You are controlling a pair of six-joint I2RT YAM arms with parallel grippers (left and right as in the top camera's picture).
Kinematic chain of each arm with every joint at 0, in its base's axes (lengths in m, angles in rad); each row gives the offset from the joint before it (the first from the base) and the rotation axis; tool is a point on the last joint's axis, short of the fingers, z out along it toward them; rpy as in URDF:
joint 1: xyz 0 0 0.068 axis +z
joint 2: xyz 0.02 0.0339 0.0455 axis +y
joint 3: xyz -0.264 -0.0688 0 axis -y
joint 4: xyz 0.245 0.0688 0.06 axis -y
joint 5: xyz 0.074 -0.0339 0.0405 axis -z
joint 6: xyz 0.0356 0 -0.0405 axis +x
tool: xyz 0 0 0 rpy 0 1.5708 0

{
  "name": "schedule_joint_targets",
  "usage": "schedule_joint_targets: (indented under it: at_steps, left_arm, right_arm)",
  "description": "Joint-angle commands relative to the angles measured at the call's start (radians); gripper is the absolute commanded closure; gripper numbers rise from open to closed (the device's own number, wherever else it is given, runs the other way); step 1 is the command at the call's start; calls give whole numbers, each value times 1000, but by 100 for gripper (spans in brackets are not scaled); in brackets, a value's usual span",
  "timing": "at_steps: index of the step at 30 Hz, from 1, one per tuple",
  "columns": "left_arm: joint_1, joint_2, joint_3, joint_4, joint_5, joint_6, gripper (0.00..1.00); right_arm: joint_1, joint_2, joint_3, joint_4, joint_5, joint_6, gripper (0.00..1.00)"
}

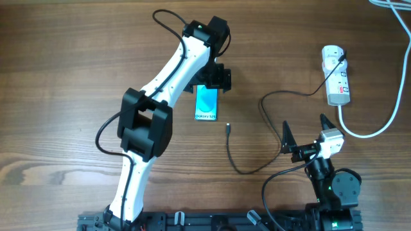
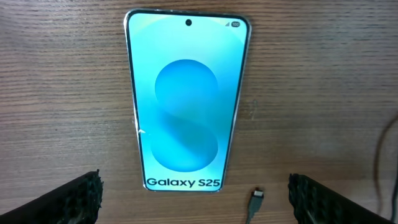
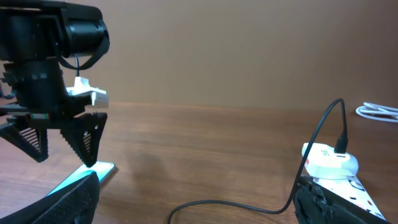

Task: Plug charger to phone and switch on socket
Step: 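Lower the left gripper onto the phone's top edge and close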

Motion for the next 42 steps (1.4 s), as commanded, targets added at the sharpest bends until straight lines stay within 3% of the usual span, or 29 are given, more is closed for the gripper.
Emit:
schedule_joint_targets:
  at_steps: [1,42]
  left_arm:
    - [-5,32,10,14,-18,2,0]
    - [-5,129,-3,58,-36,58,0]
  right_arm:
    - [3,-10,-2,3,10,-1,0]
    - [3,-10,-2,3,9,-1,0]
